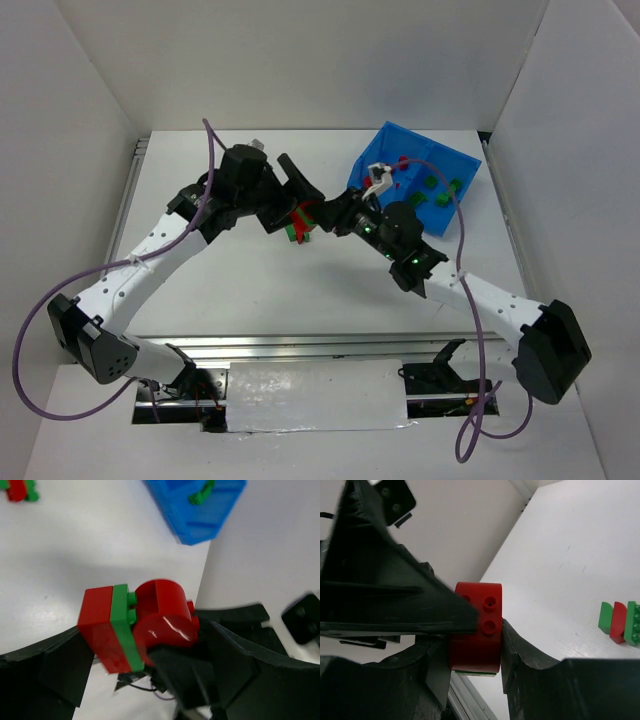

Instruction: Sort the legos into containers by color

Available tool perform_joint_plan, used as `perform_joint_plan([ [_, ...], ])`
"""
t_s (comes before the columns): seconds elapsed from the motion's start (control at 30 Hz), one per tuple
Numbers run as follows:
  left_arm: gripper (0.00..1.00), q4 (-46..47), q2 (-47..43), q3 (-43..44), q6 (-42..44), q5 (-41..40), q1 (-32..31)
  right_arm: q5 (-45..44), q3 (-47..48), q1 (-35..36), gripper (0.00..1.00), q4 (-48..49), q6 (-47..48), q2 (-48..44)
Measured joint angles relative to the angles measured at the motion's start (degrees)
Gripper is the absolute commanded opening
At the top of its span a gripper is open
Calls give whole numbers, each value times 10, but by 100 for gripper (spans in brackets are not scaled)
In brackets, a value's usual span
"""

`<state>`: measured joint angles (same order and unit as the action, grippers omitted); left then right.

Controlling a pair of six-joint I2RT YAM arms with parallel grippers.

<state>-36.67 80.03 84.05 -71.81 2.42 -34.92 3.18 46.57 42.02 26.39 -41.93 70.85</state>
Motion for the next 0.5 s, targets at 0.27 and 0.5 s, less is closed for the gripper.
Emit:
perform_joint_plan([
  [0.27,99,126,-85,10,152,71,10,100,-62,-157,0,1,-64,-113],
  [0.5,100,344,-199,-125,254,222,14,250,-53,-224,0,56,-151,-151],
])
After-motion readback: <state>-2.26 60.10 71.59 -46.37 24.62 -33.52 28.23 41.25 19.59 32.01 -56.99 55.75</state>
